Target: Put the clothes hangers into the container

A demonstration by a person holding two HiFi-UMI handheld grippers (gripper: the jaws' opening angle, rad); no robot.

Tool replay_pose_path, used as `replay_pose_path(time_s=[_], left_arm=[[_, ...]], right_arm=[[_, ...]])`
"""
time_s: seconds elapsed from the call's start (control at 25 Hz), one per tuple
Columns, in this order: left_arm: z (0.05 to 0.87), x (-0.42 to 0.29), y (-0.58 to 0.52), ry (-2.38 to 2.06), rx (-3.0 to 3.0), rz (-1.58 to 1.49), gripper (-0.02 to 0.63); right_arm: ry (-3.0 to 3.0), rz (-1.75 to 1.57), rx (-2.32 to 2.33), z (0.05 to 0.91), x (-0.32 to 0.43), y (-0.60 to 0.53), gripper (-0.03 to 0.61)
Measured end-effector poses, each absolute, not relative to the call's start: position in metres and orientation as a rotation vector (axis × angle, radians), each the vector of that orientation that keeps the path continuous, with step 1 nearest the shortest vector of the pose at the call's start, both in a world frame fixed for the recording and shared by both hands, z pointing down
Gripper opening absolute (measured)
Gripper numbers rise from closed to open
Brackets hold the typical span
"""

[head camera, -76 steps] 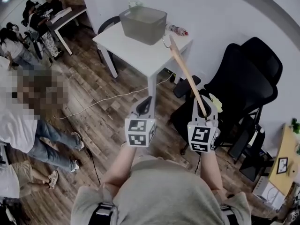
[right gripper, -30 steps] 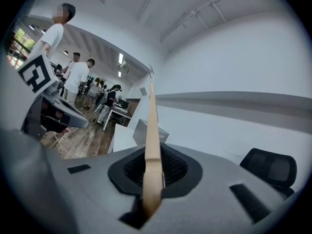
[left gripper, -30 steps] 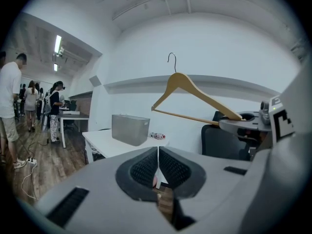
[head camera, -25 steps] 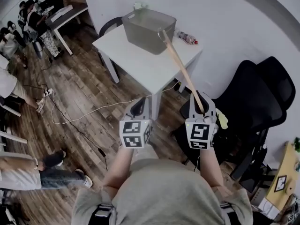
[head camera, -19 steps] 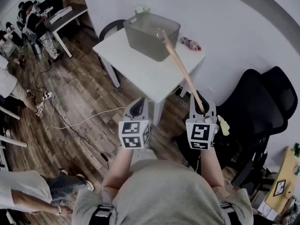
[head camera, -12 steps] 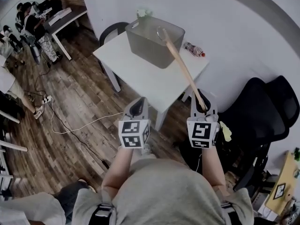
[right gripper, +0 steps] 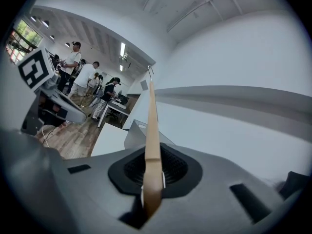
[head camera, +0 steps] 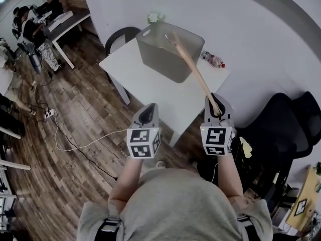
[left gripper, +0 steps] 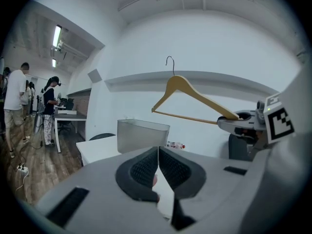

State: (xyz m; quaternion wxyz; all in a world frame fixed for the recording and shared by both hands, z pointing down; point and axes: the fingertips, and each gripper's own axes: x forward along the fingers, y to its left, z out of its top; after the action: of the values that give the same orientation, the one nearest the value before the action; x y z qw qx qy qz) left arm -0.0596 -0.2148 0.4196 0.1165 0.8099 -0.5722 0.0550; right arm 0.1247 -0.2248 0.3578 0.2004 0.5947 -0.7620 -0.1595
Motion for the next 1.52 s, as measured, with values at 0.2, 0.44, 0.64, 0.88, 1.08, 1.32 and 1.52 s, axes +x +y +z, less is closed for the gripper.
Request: replay_pose_path(time_s=[0.2,0.44,0.64,0.88,1.08,1.32,1.52], left_arm=[[0.423,-0.074,-0.248,-1.661,2.376,0.168,0.010],[0.432,-0.088,-0.290,-1.635,2.373,0.184,0.010],[0.439,-0.104,-0.320,-1.619,2.367,0.185,0.010],[0.450,-0.115,-0.342,-1.609,2.350,0.201,0.011],[0.456,-0.124,-0.352,-1.625,2.324,0.210,0.011],[0.463,-0.139,-0.366,-1.640,2.288,0.216,0.010],[0.468,-0.148,-0.391,-1.633,2.287,0.236,0.010]], right_arm=[[-2.104,-0.430,1.635,0.366,0.111,-0.265,0.040],[-2.061,-0.440,1.598,0.373,0.098,-0.317,0.040],[-2.003,-0.435,1.558,0.380,0.087,-0.359,0.040],[-1.950,-0.409,1.471,0.384,0.080,-0.401,0.040],[-1.909,-0.403,1.373,0.390,0.076,-0.431,0.040],[-1.831,-0.417,1.214,0.402,0.065,-0.462,0.040],[-1.779,-0.431,1.129,0.413,0.054,-0.484,0.040]])
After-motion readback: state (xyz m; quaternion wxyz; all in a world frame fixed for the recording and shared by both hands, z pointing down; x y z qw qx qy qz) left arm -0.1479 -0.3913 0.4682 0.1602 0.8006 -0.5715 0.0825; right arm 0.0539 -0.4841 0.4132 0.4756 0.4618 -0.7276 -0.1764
